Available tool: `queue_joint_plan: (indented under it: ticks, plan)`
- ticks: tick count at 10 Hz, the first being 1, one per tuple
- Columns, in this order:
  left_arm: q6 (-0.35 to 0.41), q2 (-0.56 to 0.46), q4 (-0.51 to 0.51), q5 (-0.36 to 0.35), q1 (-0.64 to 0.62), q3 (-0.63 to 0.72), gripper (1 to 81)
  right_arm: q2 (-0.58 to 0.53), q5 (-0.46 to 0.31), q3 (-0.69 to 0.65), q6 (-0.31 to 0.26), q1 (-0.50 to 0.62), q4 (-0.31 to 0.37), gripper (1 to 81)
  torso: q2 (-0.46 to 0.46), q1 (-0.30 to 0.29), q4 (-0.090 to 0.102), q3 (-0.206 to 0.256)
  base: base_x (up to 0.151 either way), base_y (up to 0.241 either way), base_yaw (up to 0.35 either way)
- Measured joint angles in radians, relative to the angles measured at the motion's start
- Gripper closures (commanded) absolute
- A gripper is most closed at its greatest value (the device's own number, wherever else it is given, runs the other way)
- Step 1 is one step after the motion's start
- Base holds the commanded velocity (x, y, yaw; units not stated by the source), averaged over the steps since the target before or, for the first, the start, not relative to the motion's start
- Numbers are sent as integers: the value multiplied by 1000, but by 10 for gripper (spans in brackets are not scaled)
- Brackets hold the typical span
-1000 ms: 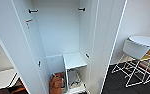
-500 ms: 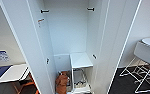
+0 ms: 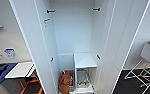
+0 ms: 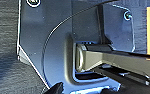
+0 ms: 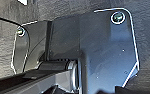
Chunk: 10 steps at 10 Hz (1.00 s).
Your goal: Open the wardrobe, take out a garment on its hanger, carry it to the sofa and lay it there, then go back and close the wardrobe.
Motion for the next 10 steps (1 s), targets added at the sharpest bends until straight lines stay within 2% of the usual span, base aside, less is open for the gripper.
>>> queue_joint_plan:
  ticks: [5, 10]
  plan:
    - [62, 12, 5, -7, 5, -20, 10, 0, 2, 0, 0, 0, 0, 10, 0, 0, 0, 0, 0, 0, 154]
    - [87, 49, 9, -12, -1, -75, 10, -6, -1, -2, 0, -3, 0, 10, 0, 0, 0, 0, 0, 0, 0]
